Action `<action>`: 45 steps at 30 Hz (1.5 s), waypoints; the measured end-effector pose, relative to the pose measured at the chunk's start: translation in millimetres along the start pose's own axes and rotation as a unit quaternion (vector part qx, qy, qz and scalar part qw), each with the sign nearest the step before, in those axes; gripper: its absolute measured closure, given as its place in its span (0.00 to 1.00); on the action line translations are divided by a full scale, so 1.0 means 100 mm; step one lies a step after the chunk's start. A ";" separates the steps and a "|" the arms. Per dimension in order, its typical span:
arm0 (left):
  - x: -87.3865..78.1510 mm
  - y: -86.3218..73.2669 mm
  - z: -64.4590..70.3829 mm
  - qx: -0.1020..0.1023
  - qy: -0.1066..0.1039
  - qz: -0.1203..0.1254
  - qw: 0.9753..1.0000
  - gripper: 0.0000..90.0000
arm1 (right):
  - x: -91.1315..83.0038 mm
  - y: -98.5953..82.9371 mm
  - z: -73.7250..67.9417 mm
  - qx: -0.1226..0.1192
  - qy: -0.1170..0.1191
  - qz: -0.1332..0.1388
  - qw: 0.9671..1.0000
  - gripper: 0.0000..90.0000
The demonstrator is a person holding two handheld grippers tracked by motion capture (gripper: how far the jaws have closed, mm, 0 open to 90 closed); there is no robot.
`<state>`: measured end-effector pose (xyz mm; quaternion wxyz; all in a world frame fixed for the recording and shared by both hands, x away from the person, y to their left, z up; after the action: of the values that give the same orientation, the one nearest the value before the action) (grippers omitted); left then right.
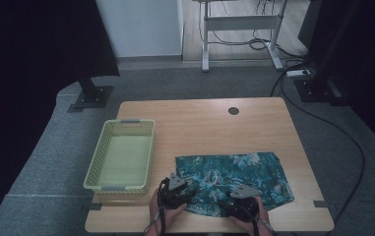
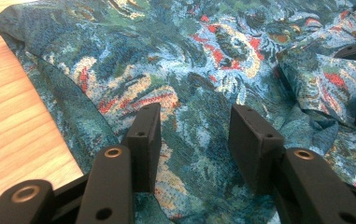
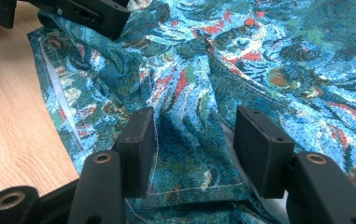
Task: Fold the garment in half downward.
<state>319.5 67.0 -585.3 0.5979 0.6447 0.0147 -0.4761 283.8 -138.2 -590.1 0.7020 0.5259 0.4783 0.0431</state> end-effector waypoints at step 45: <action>0.30 0.21 0.31 0.003 -0.031 -0.019 0.999 0.48 | -0.24 -0.16 0.29 0.044 -0.020 -0.013 0.999 0.46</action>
<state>329.6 19.7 -582.9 0.5871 0.6308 0.0071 -0.5073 284.4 -179.1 -587.5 0.6881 0.5509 0.4723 0.0018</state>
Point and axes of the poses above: each handheld gripper's, and its own axes: x roughly forward along the jaws, y roughly out of its top, z roughly to its right, the point moved 5 cm from there along x, roughly forward along the jaws, and after that the axes turned 4 degrees about -x, right-handed, at the moved point
